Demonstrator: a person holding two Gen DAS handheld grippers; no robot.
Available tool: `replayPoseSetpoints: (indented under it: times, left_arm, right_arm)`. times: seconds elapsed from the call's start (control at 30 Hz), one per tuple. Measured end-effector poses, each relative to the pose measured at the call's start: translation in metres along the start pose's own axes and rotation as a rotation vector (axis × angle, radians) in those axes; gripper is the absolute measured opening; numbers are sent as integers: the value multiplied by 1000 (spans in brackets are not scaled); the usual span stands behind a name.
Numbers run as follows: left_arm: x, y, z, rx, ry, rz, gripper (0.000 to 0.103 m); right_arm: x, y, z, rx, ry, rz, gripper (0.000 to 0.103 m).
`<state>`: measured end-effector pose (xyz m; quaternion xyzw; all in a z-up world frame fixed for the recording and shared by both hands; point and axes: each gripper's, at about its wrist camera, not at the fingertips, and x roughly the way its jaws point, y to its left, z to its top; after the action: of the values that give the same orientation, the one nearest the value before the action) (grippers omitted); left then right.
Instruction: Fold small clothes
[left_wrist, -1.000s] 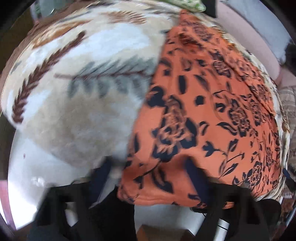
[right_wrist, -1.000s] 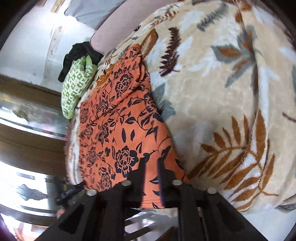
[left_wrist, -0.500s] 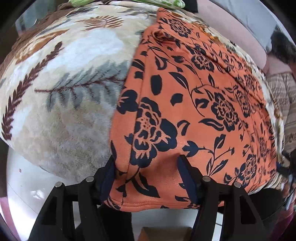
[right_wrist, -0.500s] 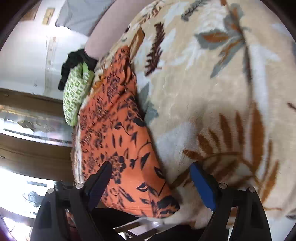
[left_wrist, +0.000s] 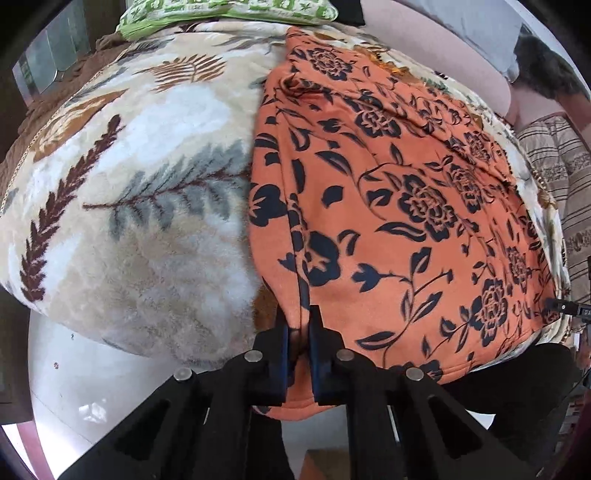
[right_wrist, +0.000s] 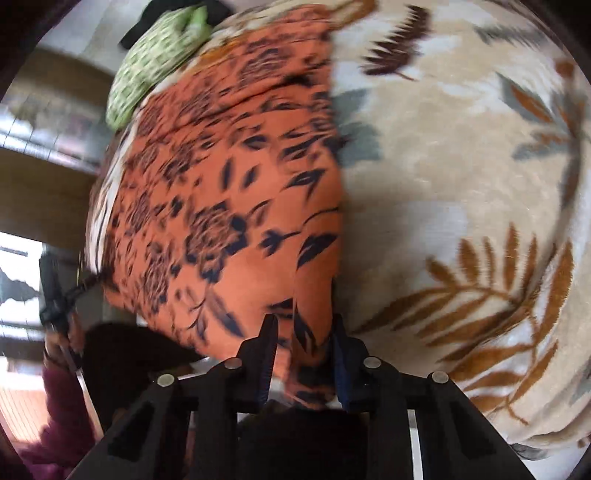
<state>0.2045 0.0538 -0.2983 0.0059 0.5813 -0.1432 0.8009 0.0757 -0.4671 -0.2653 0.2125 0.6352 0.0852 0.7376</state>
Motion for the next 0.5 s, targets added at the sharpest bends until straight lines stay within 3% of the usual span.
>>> replayPoseSetpoints:
  times: [0.07,0.13,0.2,0.27,0.3,0.33,0.37,0.4,0.43,0.47,0.5]
  left_arm:
    - [8,7,2,-27,52,41,20]
    - [14,15,0,-67,109,73,50]
    - [18,21,-1,-97,135,78,54]
    - [21,23,1,-109,137,60,54]
    - [22,25,1,-108,135,54,54]
    - [22,24,2,-103,132,48,47]
    - [20,26,2,-87,127,35,40]
    - [20,22,2,-61,121,15,24]
    - [20,17,2,-35,115,8,16]
    - [20,13,2,-21,111,14,14]
    - [19,11,3,-11,105,17,10]
  right_arm:
    - [4,3,3,5,9,-20,30]
    - [16,-4,9,50,59,-47,31]
    - [23,-10,12,101,81,-34,35]
    - [23,-7,11,86,83,-10,60]
    - [22,-5,9,63,77,6,62]
    - [23,1,7,26,62,-13,62]
    - [25,5,7,7,65,-30,59]
    - [27,9,7,-9,64,-48,52]
    - [26,12,8,-31,58,-82,28]
    - [25,13,7,-38,57,-90,20]
    - [25,14,8,-34,56,-81,20]
